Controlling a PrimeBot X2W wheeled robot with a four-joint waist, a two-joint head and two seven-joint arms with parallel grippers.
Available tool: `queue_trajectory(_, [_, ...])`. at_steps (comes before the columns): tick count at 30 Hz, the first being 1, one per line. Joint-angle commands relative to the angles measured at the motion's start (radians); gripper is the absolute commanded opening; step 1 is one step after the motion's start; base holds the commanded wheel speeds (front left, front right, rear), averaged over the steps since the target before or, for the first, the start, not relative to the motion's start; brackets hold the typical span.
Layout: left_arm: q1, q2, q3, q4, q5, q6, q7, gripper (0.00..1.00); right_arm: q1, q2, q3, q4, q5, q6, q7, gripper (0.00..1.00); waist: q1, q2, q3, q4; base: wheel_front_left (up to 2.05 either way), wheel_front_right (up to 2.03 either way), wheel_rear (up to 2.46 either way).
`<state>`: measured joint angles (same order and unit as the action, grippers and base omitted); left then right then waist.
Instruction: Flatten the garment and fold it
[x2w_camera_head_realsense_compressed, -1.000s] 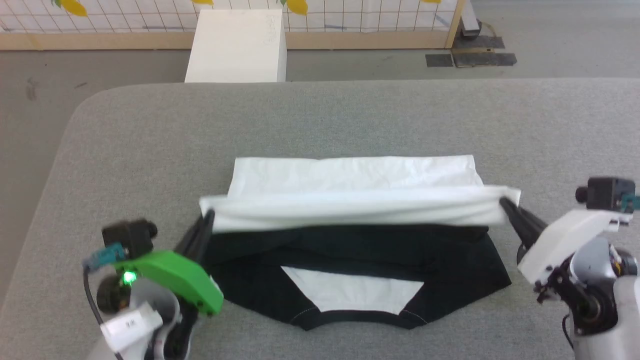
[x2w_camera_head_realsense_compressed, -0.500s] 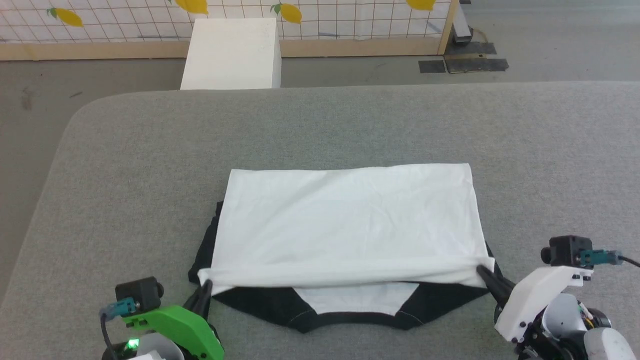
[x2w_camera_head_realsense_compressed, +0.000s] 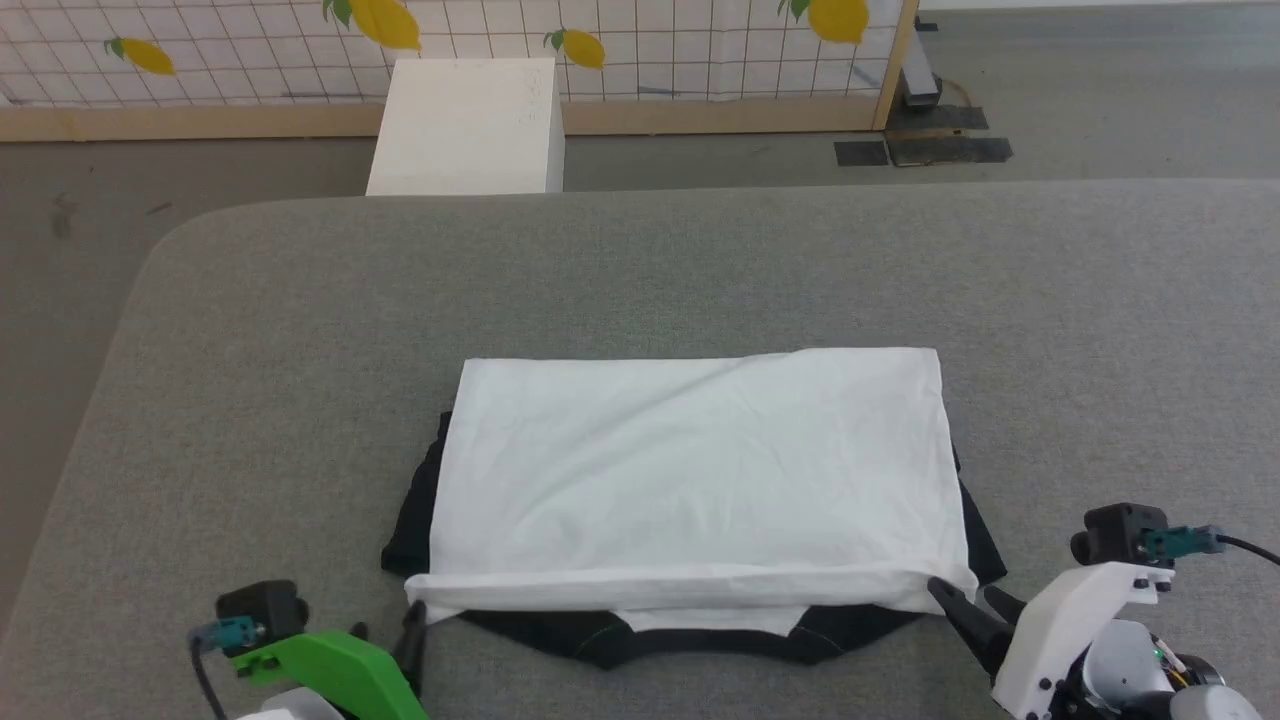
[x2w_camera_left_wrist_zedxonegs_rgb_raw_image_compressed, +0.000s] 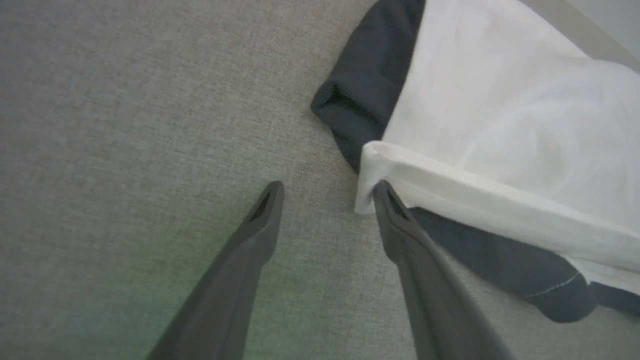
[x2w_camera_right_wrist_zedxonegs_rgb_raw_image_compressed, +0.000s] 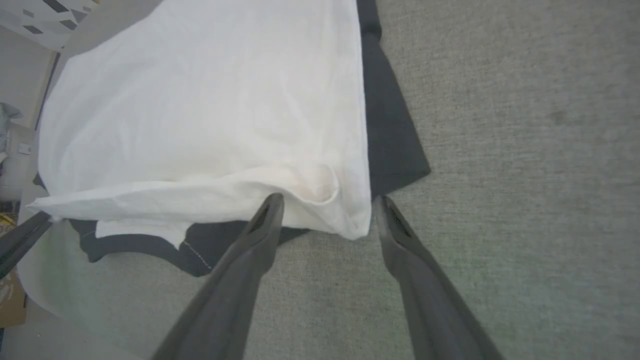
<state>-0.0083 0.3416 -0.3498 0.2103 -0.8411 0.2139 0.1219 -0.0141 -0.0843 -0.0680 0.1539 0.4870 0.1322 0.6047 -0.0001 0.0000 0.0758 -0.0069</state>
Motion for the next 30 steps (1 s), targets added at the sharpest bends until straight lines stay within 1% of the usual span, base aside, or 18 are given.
queue_trajectory(1, [0.021,0.018,0.011,-0.012,-0.003,0.014,0.008,1.0,0.018,-0.003,-0.005,-0.021,0.014,-0.002,0.012,1.0,0.0001,0.0,-0.009,0.001,0.0,0.0,0.0])
queue_trajectory(6, [0.05,0.067,0.065,-0.104,-0.015,0.078,0.036,1.0,0.039,-0.016,-0.075,-0.154,0.075,-0.002,0.074,1.0,0.0001,0.0,-0.024,0.002,0.0,0.0,0.0])
queue_trajectory(9, [0.06,0.093,0.118,-0.182,-0.011,0.114,0.005,1.0,0.019,-0.025,-0.142,-0.23,0.085,-0.002,0.109,1.0,0.0001,0.0,-0.024,0.002,0.0,0.0,0.0])
queue_trajectory(12, [0.049,0.103,0.166,-0.248,0.009,0.121,-0.071,1.0,-0.023,-0.039,-0.183,-0.267,0.069,-0.002,0.15,1.0,0.0001,0.0,-0.014,0.004,0.0,0.0,0.0])
queue_trajectory(14, [0.03,0.113,0.183,-0.28,0.043,0.112,-0.139,1.0,-0.063,-0.042,-0.197,-0.267,0.07,-0.002,0.185,1.0,0.0001,0.0,0.001,0.004,0.0,0.0,0.0])
queue_trajectory(16, [0.008,0.117,0.194,-0.301,0.081,0.098,-0.214,1.0,-0.105,-0.061,-0.189,-0.247,0.065,-0.002,0.226,1.0,0.0001,0.0,0.021,0.006,0.0,0.0,0.0])
queue_trajectory(19, [-0.031,0.117,0.191,-0.317,0.149,0.074,-0.323,1.0,-0.164,-0.096,-0.158,-0.199,0.074,-0.002,0.271,1.0,0.0001,0.0,0.059,0.013,0.0,0.0,0.0])
queue_trajectory(21, [-0.057,0.113,0.187,-0.327,0.206,0.061,-0.362,1.0,-0.194,-0.129,-0.127,-0.158,0.078,-0.002,0.295,1.0,0.0001,0.0,0.085,0.022,0.0,0.0,0.0])
queue_trajectory(25, [-0.096,0.076,0.202,-0.363,0.326,0.037,-0.382,1.0,-0.237,-0.175,-0.053,-0.083,0.106,-0.002,0.335,1.0,0.0001,0.0,0.131,0.04,0.0,0.0,0.0])
queue_trajectory(28, [-0.106,0.027,0.238,-0.409,0.415,0.006,-0.383,1.0,-0.262,-0.2,-0.007,-0.036,0.117,-0.002,0.341,1.0,0.0001,0.0,0.161,0.052,0.0,0.0,0.0])
queue_trajectory(30, [-0.1,-0.007,0.259,-0.419,0.448,-0.015,-0.383,1.0,-0.274,-0.206,0.017,-0.004,0.123,-0.002,0.341,1.0,0.0001,0.0,0.176,0.06,0.0,0.0,0.0])
